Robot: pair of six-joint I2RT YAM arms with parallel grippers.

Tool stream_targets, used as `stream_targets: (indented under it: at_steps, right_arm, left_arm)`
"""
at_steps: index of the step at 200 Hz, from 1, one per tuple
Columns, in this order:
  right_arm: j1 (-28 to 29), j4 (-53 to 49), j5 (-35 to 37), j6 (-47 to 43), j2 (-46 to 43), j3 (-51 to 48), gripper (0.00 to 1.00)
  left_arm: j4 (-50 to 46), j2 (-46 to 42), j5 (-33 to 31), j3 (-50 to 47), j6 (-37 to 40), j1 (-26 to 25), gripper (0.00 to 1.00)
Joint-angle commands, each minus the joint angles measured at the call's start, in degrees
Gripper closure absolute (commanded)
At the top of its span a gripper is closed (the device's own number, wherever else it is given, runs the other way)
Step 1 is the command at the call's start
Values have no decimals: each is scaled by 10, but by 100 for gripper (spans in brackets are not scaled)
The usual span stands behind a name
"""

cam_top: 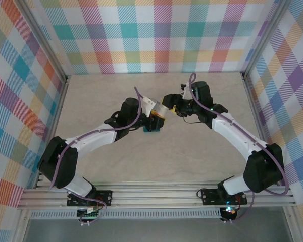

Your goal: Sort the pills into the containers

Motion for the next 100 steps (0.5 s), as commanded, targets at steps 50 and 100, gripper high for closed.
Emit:
stream_targets:
  at_steps: [50,100]
  right_arm:
    - [4,-8,-4,-23,-6,8,48]
    - [2,25,-77,-87,3,4,57]
  left_arm:
    - [12,-2,1,14,-1,-7,100]
    - [13,-3,8,14,-1,-7,100]
